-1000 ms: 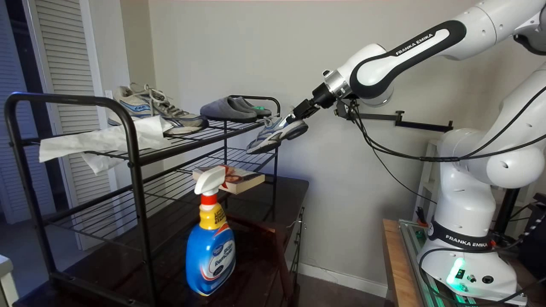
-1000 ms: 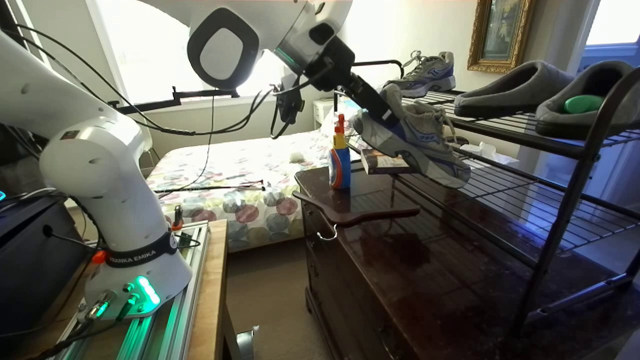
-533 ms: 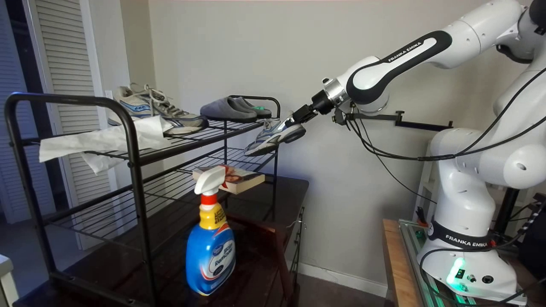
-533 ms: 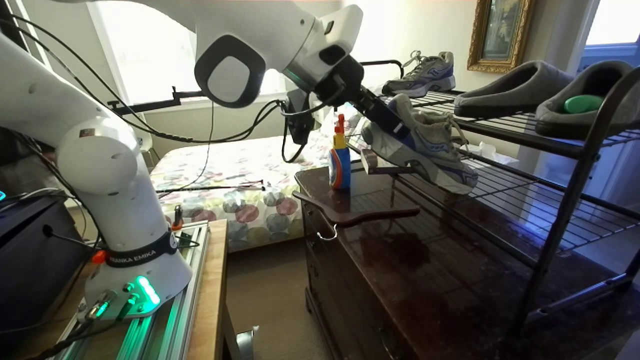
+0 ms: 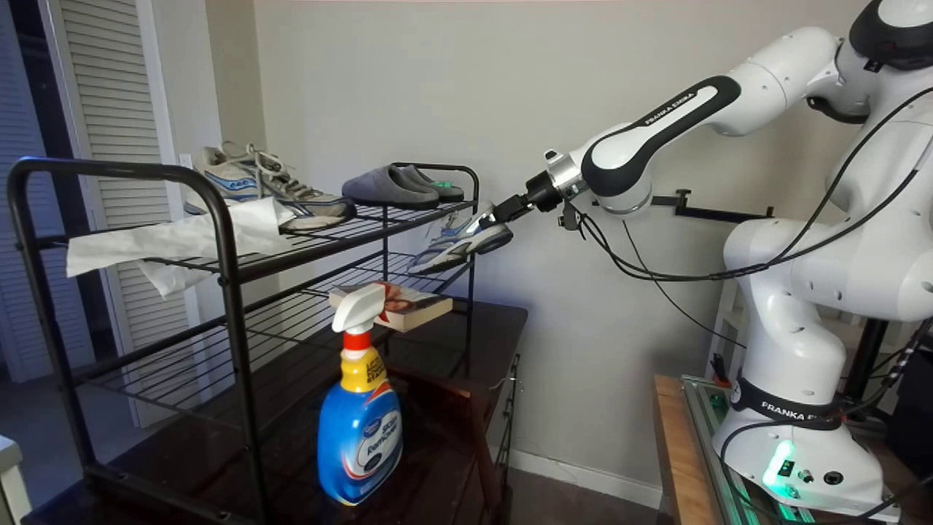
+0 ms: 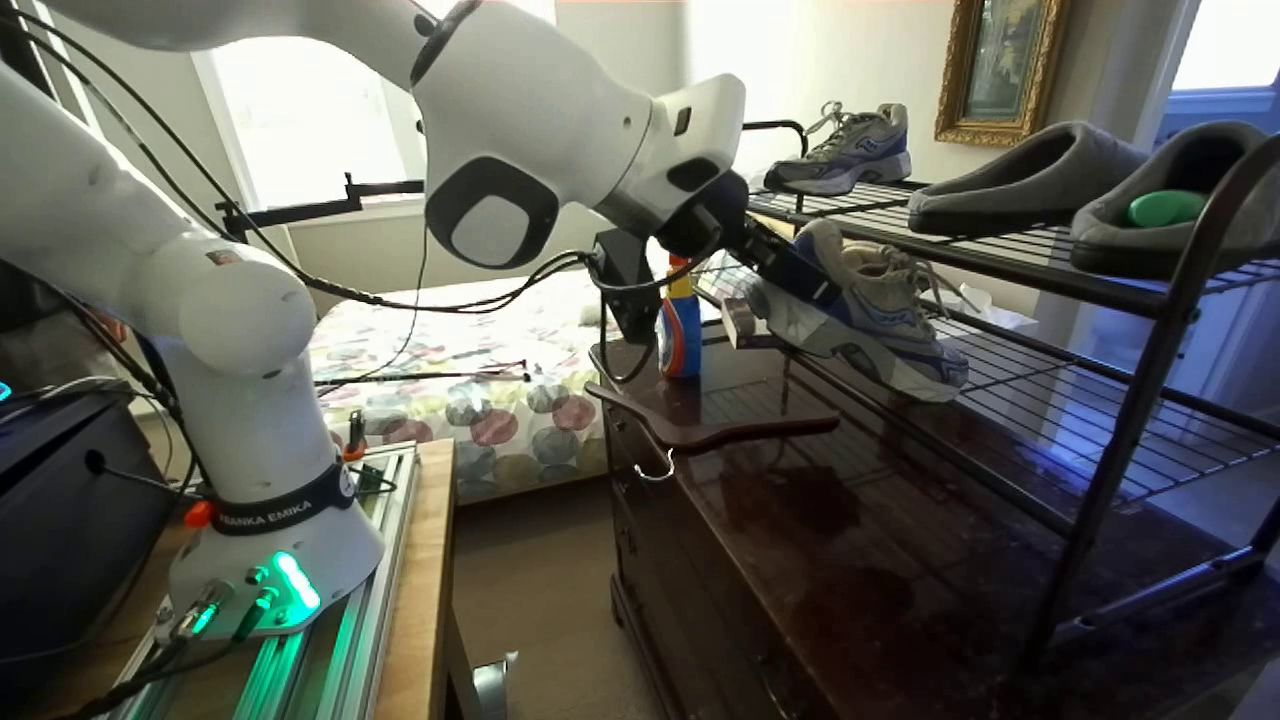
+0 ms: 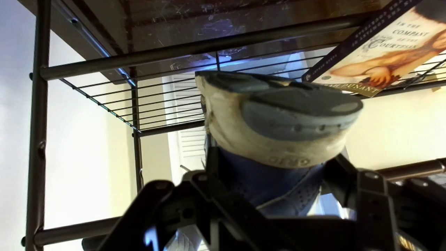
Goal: Move the second left shoe to the second shelf
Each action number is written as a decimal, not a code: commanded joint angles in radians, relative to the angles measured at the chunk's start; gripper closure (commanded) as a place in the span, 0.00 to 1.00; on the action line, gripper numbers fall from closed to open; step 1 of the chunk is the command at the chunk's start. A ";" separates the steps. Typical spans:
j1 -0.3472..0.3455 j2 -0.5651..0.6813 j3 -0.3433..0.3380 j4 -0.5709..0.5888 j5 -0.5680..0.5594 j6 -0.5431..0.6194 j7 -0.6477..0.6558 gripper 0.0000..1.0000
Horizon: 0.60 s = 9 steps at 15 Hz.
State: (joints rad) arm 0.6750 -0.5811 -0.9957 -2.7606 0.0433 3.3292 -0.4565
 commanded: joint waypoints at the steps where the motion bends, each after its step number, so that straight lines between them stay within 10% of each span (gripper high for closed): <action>1: 0.145 -0.020 -0.135 0.000 -0.003 0.149 -0.031 0.52; 9: 0.508 -0.022 -0.452 0.000 -0.019 0.495 -0.021 0.52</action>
State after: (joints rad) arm 1.0641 -0.5822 -1.3540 -2.7607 0.0430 3.6987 -0.4692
